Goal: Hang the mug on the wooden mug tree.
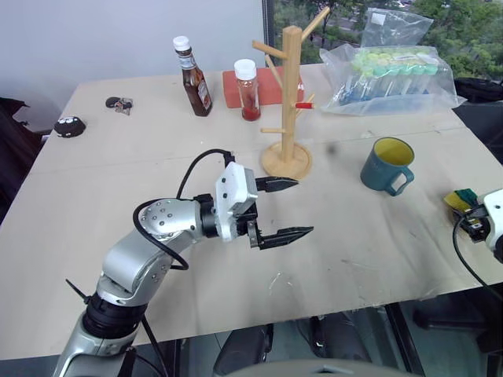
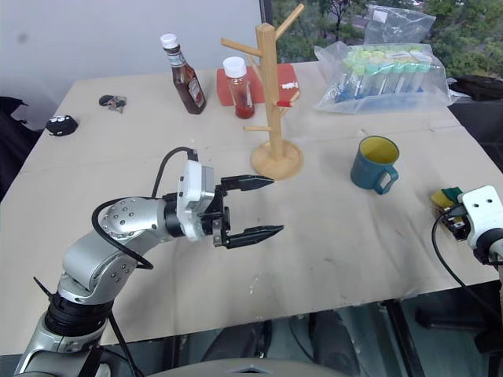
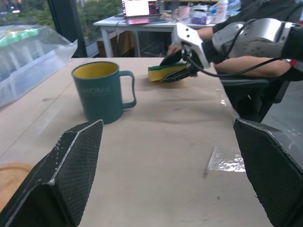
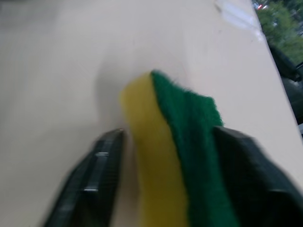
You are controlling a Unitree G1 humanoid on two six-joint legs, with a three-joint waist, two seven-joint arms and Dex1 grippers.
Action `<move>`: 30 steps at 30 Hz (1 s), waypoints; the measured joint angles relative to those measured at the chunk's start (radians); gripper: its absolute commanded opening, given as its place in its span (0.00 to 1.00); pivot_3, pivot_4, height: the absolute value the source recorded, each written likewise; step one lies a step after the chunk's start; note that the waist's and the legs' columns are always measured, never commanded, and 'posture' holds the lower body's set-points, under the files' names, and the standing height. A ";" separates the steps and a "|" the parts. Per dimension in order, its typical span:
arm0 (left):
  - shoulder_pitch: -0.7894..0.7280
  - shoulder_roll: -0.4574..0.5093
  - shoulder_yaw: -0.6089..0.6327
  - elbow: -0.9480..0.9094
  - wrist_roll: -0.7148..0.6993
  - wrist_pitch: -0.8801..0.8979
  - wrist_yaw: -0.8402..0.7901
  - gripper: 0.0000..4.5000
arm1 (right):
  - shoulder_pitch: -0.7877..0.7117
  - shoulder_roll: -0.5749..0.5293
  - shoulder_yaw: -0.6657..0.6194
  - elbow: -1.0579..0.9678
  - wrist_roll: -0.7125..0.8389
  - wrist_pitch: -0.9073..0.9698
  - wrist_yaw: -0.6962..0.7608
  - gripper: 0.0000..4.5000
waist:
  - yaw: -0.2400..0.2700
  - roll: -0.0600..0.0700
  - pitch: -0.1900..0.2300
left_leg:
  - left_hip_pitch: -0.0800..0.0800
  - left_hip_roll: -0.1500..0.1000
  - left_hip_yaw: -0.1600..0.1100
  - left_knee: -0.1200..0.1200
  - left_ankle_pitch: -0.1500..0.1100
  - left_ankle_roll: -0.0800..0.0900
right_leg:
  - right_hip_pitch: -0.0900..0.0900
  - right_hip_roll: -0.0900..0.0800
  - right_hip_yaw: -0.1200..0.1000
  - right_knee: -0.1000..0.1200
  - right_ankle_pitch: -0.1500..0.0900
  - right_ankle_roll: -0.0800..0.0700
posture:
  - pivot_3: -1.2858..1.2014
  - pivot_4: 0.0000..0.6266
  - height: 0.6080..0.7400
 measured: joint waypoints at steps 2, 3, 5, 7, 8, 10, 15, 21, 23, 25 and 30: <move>0.000 -0.001 0.000 0.000 0.000 0.007 0.004 1.00 | 0.030 0.028 -0.026 -0.111 0.051 0.029 0.004 0.98 | -0.001 0.000 0.000 | 0.000 0.000 -0.001 0.000 0.000 0.000 | 0.000 0.000 0.000 0.000 0.000 0.000 | 0.52 0.24 1.00; 0.000 -0.001 0.000 0.000 0.001 0.009 0.006 1.00 | 0.053 0.032 -0.031 -0.187 0.089 0.065 0.014 0.98 | -0.001 0.000 0.000 | 0.000 0.000 0.000 0.000 0.000 0.000 | 0.000 0.000 0.000 0.000 0.000 0.000 | 0.52 0.24 1.00; 0.000 -0.001 0.000 0.000 0.001 0.012 0.009 1.00 | 0.090 0.043 -0.035 -0.320 0.156 0.148 0.022 0.98 | -0.001 0.000 0.000 | 0.000 0.000 -0.001 0.000 0.000 0.000 | 0.000 0.000 0.000 0.000 0.000 0.000 | 0.52 0.24 1.00; 0.003 0.001 0.000 0.000 0.003 0.013 0.016 1.00 | 0.115 0.073 -0.019 -0.445 0.213 0.261 0.001 0.98 | -0.001 0.000 0.000 | 0.000 0.000 -0.001 0.000 0.000 0.000 | 0.000 0.000 -0.001 0.000 0.000 0.001 | 0.52 0.24 1.00; 0.004 0.001 0.000 0.000 0.005 0.014 0.017 1.00 | 0.115 0.095 -0.009 -0.482 0.225 0.300 -0.021 0.98 | -0.002 0.000 0.000 | 0.000 0.001 -0.001 0.000 0.000 0.000 | 0.000 0.000 -0.001 0.000 0.000 0.001 | 0.52 0.24 1.00; 0.006 0.002 0.000 -0.001 0.012 0.014 0.019 1.00 | 0.095 0.186 0.056 -0.571 0.246 0.413 -0.116 0.98 | -0.002 -0.001 0.000 | 0.000 0.001 -0.001 0.000 0.000 0.000 | 0.000 0.000 -0.001 0.001 0.000 0.001 | 0.52 0.24 1.00; 0.008 -0.001 -0.001 -0.002 0.021 0.015 0.026 1.00 | 0.008 0.362 0.163 -0.609 0.193 0.513 -0.324 0.98 | -0.001 -0.001 0.000 | 0.000 0.000 -0.001 0.000 0.000 0.000 | -0.001 0.000 -0.002 0.001 0.000 0.001 | 0.52 0.24 1.00; 0.008 -0.004 -0.002 -0.002 0.027 0.018 0.039 1.00 | -0.005 0.428 0.265 -0.592 0.059 0.471 -0.458 0.98 | -0.002 -0.001 0.000 | -0.001 -0.001 -0.002 0.000 0.000 -0.001 | -0.001 0.000 -0.003 0.001 0.000 0.000 | 0.52 0.24 1.00; 0.009 -0.004 -0.002 -0.002 0.030 0.019 0.043 1.00 | -0.015 0.449 0.265 -0.583 0.035 0.455 -0.479 0.98 | -0.002 -0.001 0.000 | -0.001 -0.001 -0.002 0.000 0.000 -0.001 | -0.002 0.000 -0.003 0.001 0.000 0.000 | 0.52 0.24 1.00; 0.009 -0.004 -0.002 -0.002 0.032 0.019 0.047 1.00 | -0.040 0.471 0.267 -0.557 0.017 0.431 -0.499 0.98 | -0.004 -0.001 0.000 | 0.000 -0.001 -0.002 0.000 0.000 -0.001 | -0.001 0.001 -0.003 0.001 0.000 0.000 | 0.52 0.24 1.00; 0.010 -0.010 -0.003 -0.003 0.040 0.019 0.058 1.00 | -0.088 0.539 0.269 -0.474 -0.038 0.368 -0.565 0.98 | -0.005 0.000 0.000 | 0.000 0.000 -0.002 0.000 0.000 -0.001 | -0.001 0.001 -0.003 0.002 0.000 0.000 | 0.52 0.24 1.00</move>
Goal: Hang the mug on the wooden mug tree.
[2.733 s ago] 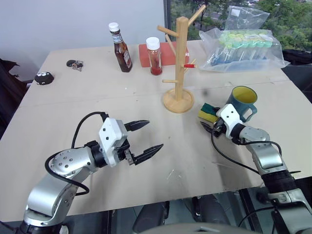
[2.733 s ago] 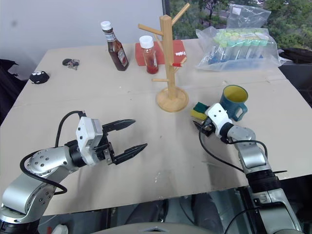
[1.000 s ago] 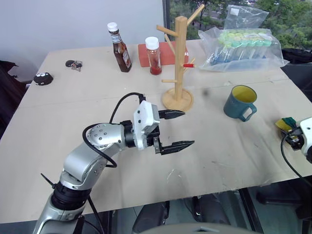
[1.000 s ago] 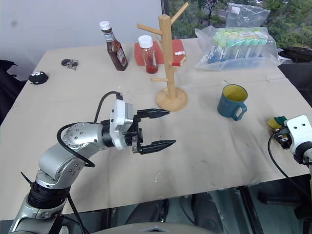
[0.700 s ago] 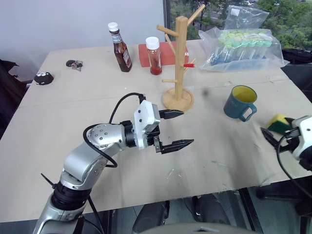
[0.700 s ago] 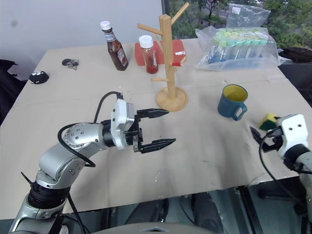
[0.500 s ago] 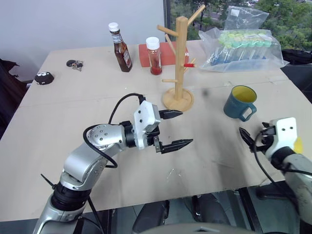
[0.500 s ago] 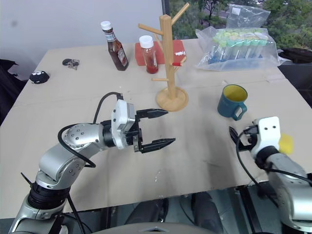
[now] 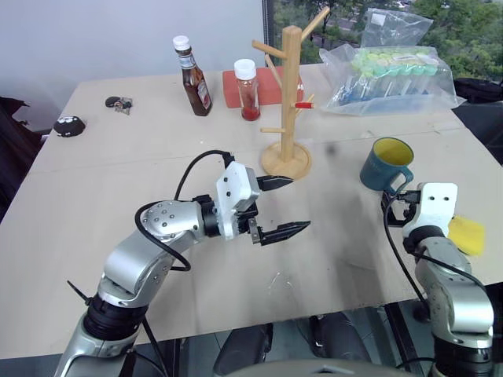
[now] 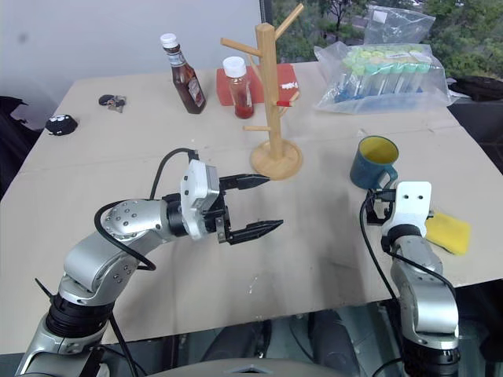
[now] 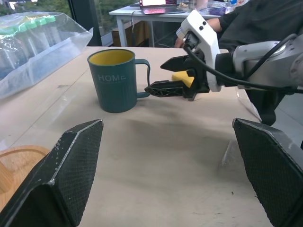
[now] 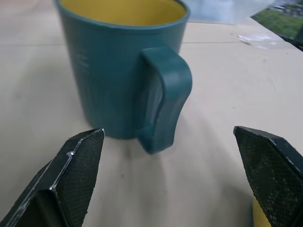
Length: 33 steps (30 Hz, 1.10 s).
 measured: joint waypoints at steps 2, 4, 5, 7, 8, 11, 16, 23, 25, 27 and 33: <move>0.000 -0.001 0.000 0.000 0.001 0.000 0.007 1.00 | -0.005 0.010 0.002 0.032 -0.021 -0.025 -0.017 0.98 | 0.000 0.000 0.000 | 0.000 0.000 0.000 0.000 0.000 0.000 | 0.000 0.000 0.000 0.000 0.000 0.000 | 0.52 0.24 1.00; 0.005 -0.002 0.001 -0.003 0.002 0.000 0.014 1.00 | -0.016 0.021 0.004 0.068 -0.044 -0.050 -0.034 0.98 | 0.000 0.000 0.000 | 0.000 0.000 0.000 0.000 0.000 0.000 | 0.000 0.000 0.000 0.000 0.000 0.000 | 0.52 0.24 1.00; 0.013 -0.002 0.001 -0.007 0.005 0.000 0.016 1.00 | -0.026 0.024 0.004 0.086 -0.054 -0.063 -0.041 0.98 | -0.001 0.000 0.000 | 0.000 0.000 0.001 0.000 0.000 0.000 | 0.000 0.000 0.000 0.000 0.000 0.000 | 0.52 0.24 1.00; 0.031 -0.004 0.001 -0.012 0.013 -0.004 0.020 1.00 | -0.040 0.031 0.003 0.112 -0.073 -0.089 -0.056 0.98 | -0.002 0.000 0.000 | 0.000 0.000 0.001 0.000 0.000 0.000 | 0.000 0.000 0.001 0.000 0.000 0.000 | 0.52 0.24 1.00; 0.034 -0.005 0.001 -0.012 0.016 -0.004 0.020 1.00 | -0.041 0.032 0.003 0.116 -0.077 -0.092 -0.058 0.98 | -0.002 0.000 0.000 | 0.000 0.000 0.001 0.000 0.000 0.000 | 0.000 0.000 0.001 0.000 0.000 0.000 | 0.52 0.24 1.00; 0.052 -0.010 0.000 -0.013 0.029 -0.014 0.025 1.00 | -0.070 0.041 0.003 0.167 -0.094 -0.126 -0.074 0.93 | -0.005 0.000 0.000 | 0.000 0.000 0.001 0.000 0.000 0.000 | -0.001 0.000 0.001 0.000 0.000 0.000 | 0.52 0.24 1.00; 0.074 -0.011 0.000 -0.015 0.040 -0.029 0.024 1.00 | -0.104 0.056 0.001 0.236 -0.107 -0.172 -0.078 0.49 | -0.013 0.000 0.000 | 0.000 0.000 0.001 -0.001 0.000 0.000 | -0.001 0.000 0.001 0.000 0.000 -0.001 | 0.52 0.24 1.00; 0.073 -0.011 0.001 -0.017 0.041 -0.032 0.032 1.00 | -0.137 0.054 0.002 0.278 -0.110 -0.207 -0.065 0.01 | -0.023 0.000 0.000 | 0.000 0.000 0.001 -0.001 0.000 0.000 | -0.001 0.000 0.001 0.000 0.000 -0.001 | 0.52 0.24 1.00; 0.073 -0.011 0.001 -0.018 0.041 -0.032 0.035 1.00 | -0.139 0.054 0.002 0.291 -0.111 -0.209 -0.062 0.01 | -0.024 0.000 0.000 | 0.000 0.000 0.001 -0.001 0.000 0.000 | -0.001 0.000 0.001 0.000 0.000 -0.001 | 0.52 0.24 1.00; 0.074 -0.011 0.002 -0.018 0.041 -0.032 0.037 1.00 | -0.142 0.054 0.002 0.308 -0.112 -0.217 -0.057 0.01 | -0.024 0.000 0.000 | 0.000 0.000 0.001 -0.001 0.000 0.000 | -0.001 0.000 0.001 0.000 0.000 -0.001 | 0.52 0.24 1.00; 0.110 -0.052 0.026 -0.019 0.046 -0.058 0.078 1.00 | -0.192 -0.025 0.022 0.351 -0.092 -0.227 0.061 0.01 | -0.026 0.000 0.000 | 0.000 0.000 0.002 -0.001 0.000 0.000 | -0.001 0.000 0.003 0.000 0.000 -0.001 | 0.52 0.24 1.00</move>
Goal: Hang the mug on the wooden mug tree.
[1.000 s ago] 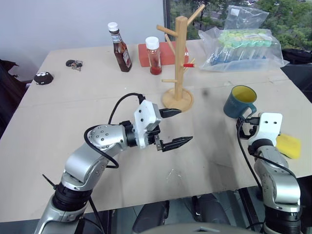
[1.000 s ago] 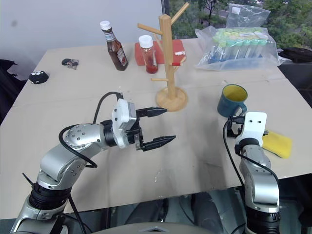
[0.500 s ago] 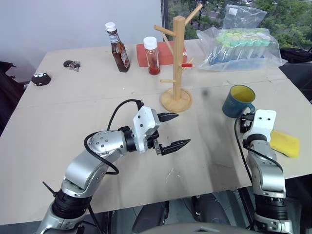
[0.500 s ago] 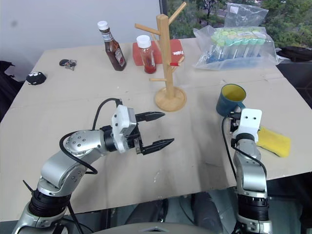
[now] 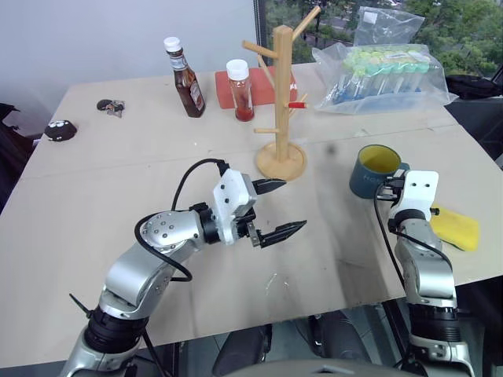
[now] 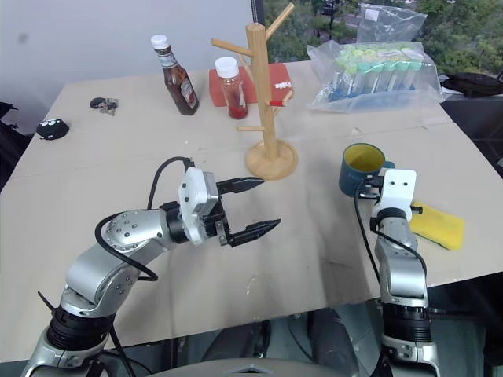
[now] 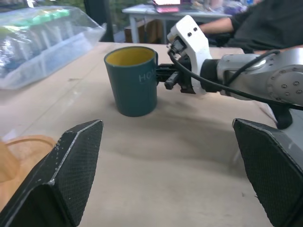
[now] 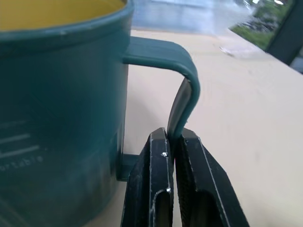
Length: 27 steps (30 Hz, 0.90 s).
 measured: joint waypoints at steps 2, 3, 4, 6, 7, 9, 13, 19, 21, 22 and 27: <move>0.044 -0.032 0.022 0.000 0.016 -0.034 0.033 1.00 | -0.040 -0.076 0.020 0.007 0.042 0.015 0.123 0.01 | -0.001 0.001 0.000 | 0.000 0.000 0.001 0.000 0.000 0.000 | 0.000 0.000 0.001 0.000 0.000 0.000 | 0.52 0.24 1.00; 0.071 -0.056 0.033 0.000 0.026 -0.056 0.052 1.00 | -0.071 -0.130 0.036 0.008 0.064 0.031 0.197 0.01 | -0.001 0.001 0.001 | 0.000 0.000 0.001 0.000 0.000 0.000 | 0.000 0.000 0.001 0.000 0.000 0.000 | 0.52 0.24 1.00; 0.096 -0.077 0.042 0.000 0.032 -0.073 0.067 1.00 | -0.105 -0.182 0.048 0.008 0.085 0.043 0.262 0.01 | -0.001 0.001 0.001 | 0.000 0.000 0.002 0.000 0.000 0.000 | 0.000 0.000 0.002 -0.001 0.000 0.000 | 0.52 0.24 1.00; 0.147 -0.137 0.069 -0.001 0.032 -0.121 0.105 1.00 | -0.207 -0.301 0.078 0.006 0.128 0.085 0.418 0.01 | 0.002 0.001 0.001 | -0.001 0.000 0.001 0.000 0.000 0.001 | 0.000 -0.001 0.001 -0.001 0.000 0.000 | 0.52 0.24 1.00; 0.165 -0.162 0.079 -0.001 0.032 -0.145 0.117 1.00 | -0.259 -0.347 0.090 0.004 0.145 0.106 0.476 0.01 | 0.003 0.001 0.001 | -0.001 0.000 0.001 0.000 0.000 0.001 | 0.000 -0.001 0.001 -0.001 0.000 0.000 | 0.52 0.24 1.00; 0.199 -0.207 0.108 -0.003 0.031 -0.204 0.141 1.00 | -0.395 -0.436 0.116 0.009 0.183 0.166 0.600 0.01 | 0.004 0.001 0.001 | -0.001 0.000 0.000 0.000 0.000 0.001 | 0.000 -0.001 0.000 -0.001 0.000 0.000 | 0.52 0.24 1.00; 0.232 -0.250 0.142 -0.003 0.032 -0.288 0.165 1.00 | -0.625 -0.550 0.203 0.050 0.218 0.236 0.818 0.01 | 0.006 0.000 0.001 | -0.002 0.001 -0.001 0.000 -0.001 0.001 | 0.000 -0.002 -0.003 -0.003 0.000 0.000 | 0.52 0.24 1.00; 0.256 -0.293 0.167 -0.006 0.025 -0.346 0.196 1.00 | -0.800 -0.574 0.343 0.140 0.222 0.276 1.024 0.01 | 0.012 -0.001 0.001 | -0.007 0.000 -0.002 0.001 -0.002 0.003 | -0.003 -0.008 -0.004 -0.004 0.000 0.000 | 0.52 0.24 1.00; 0.267 -0.309 0.162 -0.020 0.021 -0.350 0.203 1.00 | -0.873 -0.563 0.384 0.186 0.200 0.294 1.046 0.01 | 0.011 -0.001 0.000 | -0.014 -0.001 -0.001 0.002 -0.002 0.003 | -0.010 -0.008 -0.004 -0.003 0.001 -0.001 | 0.52 0.24 1.00; 0.267 -0.312 0.159 -0.025 0.021 -0.352 0.208 1.00 | -0.889 -0.559 0.392 0.196 0.193 0.296 1.050 0.01 | 0.012 -0.002 0.000 | -0.017 -0.001 -0.002 0.003 -0.001 0.003 | -0.013 -0.009 -0.004 -0.002 0.001 -0.002 | 0.52 0.24 1.00; 0.275 -0.324 0.149 -0.034 0.018 -0.365 0.216 1.00 | -0.922 -0.512 0.444 0.263 0.151 0.295 1.059 0.01 | 0.015 -0.002 0.000 | -0.018 -0.001 -0.003 0.002 -0.001 0.002 | -0.014 -0.009 -0.005 -0.003 0.002 -0.002 | 0.52 0.24 1.00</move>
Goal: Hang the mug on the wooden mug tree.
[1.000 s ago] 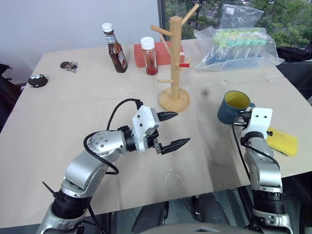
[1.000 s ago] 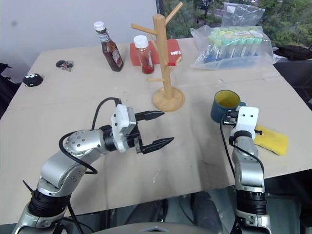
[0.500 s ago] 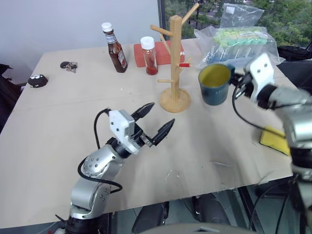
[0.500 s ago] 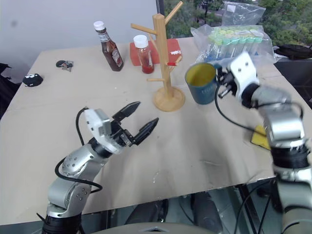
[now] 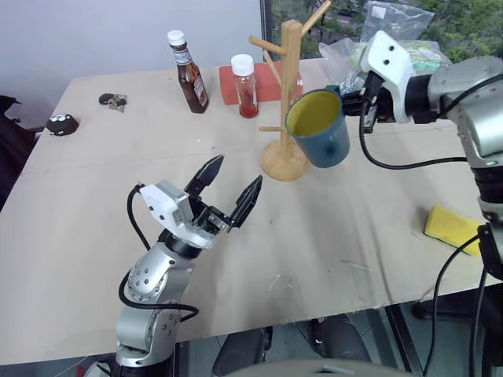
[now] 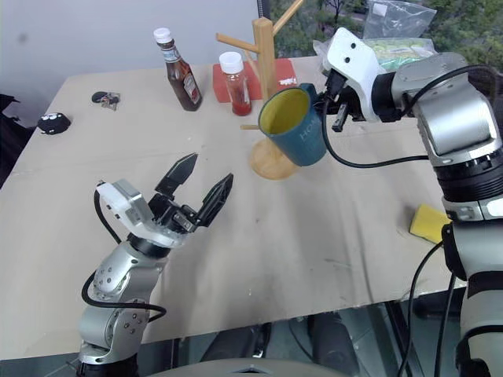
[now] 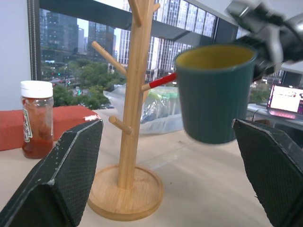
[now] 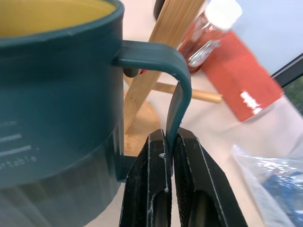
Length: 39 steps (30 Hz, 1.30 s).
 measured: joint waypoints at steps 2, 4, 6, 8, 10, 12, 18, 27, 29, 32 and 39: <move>0.000 0.000 -0.008 -0.002 0.000 -0.001 0.000 1.00 | -0.018 0.025 0.018 0.032 -0.023 -0.006 -0.001 0.01 | 0.000 0.000 0.000 | 0.000 0.000 0.000 0.000 0.000 0.000 | 0.000 0.000 0.000 0.000 0.000 0.000 | 0.52 0.24 1.00; 0.000 0.001 -0.014 -0.002 0.000 -0.002 0.000 1.00 | -0.037 0.036 0.027 0.054 -0.038 -0.010 -0.001 0.01 | 0.000 0.000 0.000 | 0.000 0.000 0.000 0.000 0.000 0.000 | 0.000 0.000 0.000 0.000 0.000 0.000 | 0.52 0.24 1.00; 0.000 0.001 -0.015 -0.002 0.000 -0.002 0.000 1.00 | -0.043 0.043 0.027 0.058 -0.045 -0.012 -0.001 0.01 | 0.000 0.000 0.000 | 0.000 0.000 -0.001 0.000 0.000 0.000 | 0.000 0.000 0.000 0.000 0.000 0.000 | 0.52 0.24 1.00; 0.000 0.001 -0.020 -0.002 0.001 -0.003 0.000 1.00 | -0.058 0.060 0.028 0.078 -0.060 -0.023 -0.006 0.01 | 0.000 0.000 0.000 | 0.000 0.000 -0.001 0.000 0.000 0.000 | 0.000 0.000 0.000 0.001 0.000 0.000 | 0.52 0.24 1.00; 0.000 0.001 -0.023 -0.003 0.001 -0.004 0.001 1.00 | -0.064 0.068 0.028 0.093 -0.071 -0.030 -0.008 0.01 | 0.000 0.000 0.000 | 0.000 0.000 -0.001 0.000 0.000 0.000 | 0.000 0.000 0.000 0.001 0.000 0.000 | 0.52 0.24 1.00; 0.000 0.001 -0.023 -0.003 0.001 -0.005 0.001 1.00 | -0.065 0.073 0.028 0.102 -0.079 -0.036 -0.009 0.14 | 0.000 0.000 0.000 | 0.000 0.000 -0.001 0.000 0.000 0.000 | 0.000 0.000 0.000 0.001 0.000 0.000 | 0.52 0.24 1.00; -0.010 0.001 -0.024 -0.003 0.002 -0.008 0.000 1.00 | -0.081 0.087 0.026 0.136 -0.106 -0.052 -0.018 0.69 | -0.002 0.000 0.000 | 0.000 0.000 -0.001 0.000 0.000 0.000 | 0.000 0.000 0.000 0.001 0.000 0.000 | 0.52 0.24 1.00; -0.004 0.030 -0.029 -0.003 0.002 0.006 -0.004 1.00 | -0.077 0.102 -0.106 0.142 -0.050 0.009 -0.082 0.99 | -0.002 0.000 0.000 | 0.000 -0.001 -0.001 0.000 0.000 0.000 | 0.000 0.000 -0.001 0.001 0.000 0.000 | 0.52 0.24 1.00; 0.028 0.064 -0.034 -0.003 0.004 0.035 -0.008 1.00 | -0.007 0.078 -0.195 0.073 0.013 0.058 -0.080 0.99 | 0.005 0.000 0.000 | 0.000 -0.001 -0.002 0.000 0.000 0.000 | 0.000 0.000 -0.001 0.001 0.000 0.000 | 0.52 0.24 1.00; 0.096 0.096 -0.042 -0.005 0.000 0.112 0.013 1.00 | 0.236 0.077 -0.361 -0.092 0.122 0.074 -0.093 0.99 | 0.016 0.000 -0.001 | 0.000 -0.001 -0.003 -0.001 0.000 0.000 | 0.000 0.000 -0.001 0.000 0.000 0.000 | 0.52 0.24 1.00; 0.303 0.235 -0.004 -0.024 0.016 0.228 0.008 1.00 | 0.886 0.324 -0.523 -0.448 0.240 -0.019 -0.275 0.99 | 0.013 0.006 0.001 | 0.002 0.000 0.002 -0.001 0.000 0.000 | -0.001 0.001 0.002 0.004 0.000 0.000 | 0.52 0.24 1.00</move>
